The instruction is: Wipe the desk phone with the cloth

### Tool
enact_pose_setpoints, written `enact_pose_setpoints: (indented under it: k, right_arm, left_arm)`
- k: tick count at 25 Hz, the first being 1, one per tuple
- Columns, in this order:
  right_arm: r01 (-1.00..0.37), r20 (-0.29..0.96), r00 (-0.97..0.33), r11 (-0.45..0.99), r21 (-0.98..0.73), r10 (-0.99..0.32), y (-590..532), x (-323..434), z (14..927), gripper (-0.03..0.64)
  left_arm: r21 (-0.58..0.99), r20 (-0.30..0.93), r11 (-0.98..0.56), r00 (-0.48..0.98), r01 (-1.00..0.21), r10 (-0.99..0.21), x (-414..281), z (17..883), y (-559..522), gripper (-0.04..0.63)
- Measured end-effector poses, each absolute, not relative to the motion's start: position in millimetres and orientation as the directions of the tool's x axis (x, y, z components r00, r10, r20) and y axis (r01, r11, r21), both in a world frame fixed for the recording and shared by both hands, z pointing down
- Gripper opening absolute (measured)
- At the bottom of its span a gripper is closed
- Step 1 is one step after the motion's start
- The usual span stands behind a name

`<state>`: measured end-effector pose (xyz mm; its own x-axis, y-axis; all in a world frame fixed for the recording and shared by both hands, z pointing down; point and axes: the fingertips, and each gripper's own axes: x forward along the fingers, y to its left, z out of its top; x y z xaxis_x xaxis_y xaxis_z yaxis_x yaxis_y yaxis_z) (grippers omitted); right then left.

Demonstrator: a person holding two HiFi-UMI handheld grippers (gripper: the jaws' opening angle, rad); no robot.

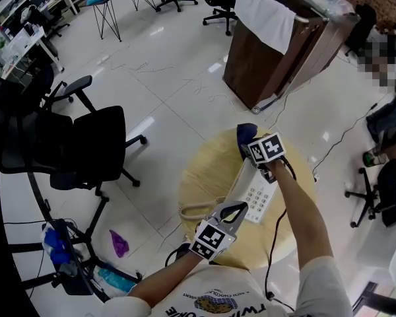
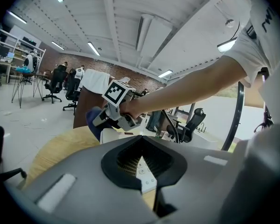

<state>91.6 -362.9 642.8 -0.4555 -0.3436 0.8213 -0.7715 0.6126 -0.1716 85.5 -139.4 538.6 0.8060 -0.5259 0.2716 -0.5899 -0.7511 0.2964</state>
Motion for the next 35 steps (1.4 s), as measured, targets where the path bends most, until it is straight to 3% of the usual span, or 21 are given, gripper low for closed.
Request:
enact_pose_setpoints:
  k: [17,27,35]
  right_arm:
    - [-0.732,0.85,-0.432,0.668,-0.136,-0.301,-348,35,631,0.072]
    - [-0.566,0.926,-0.298,0.824,0.025,-0.233,-307,11,646,0.072]
    - [-0.444,0.94,-0.271,0.894,0.068,-0.207,-273,-10,654,0.072]
  left_arm:
    - [0.305,0.265,-0.754,0.812,-0.582,-0.52,65,537,-134,-0.009]
    - [0.308,0.267,-0.764,0.823,-0.566,-0.502,56,540,-118,-0.009]
    - [0.319,0.271,-0.772,0.833,-0.551,-0.482,47,546,-100,-0.009]
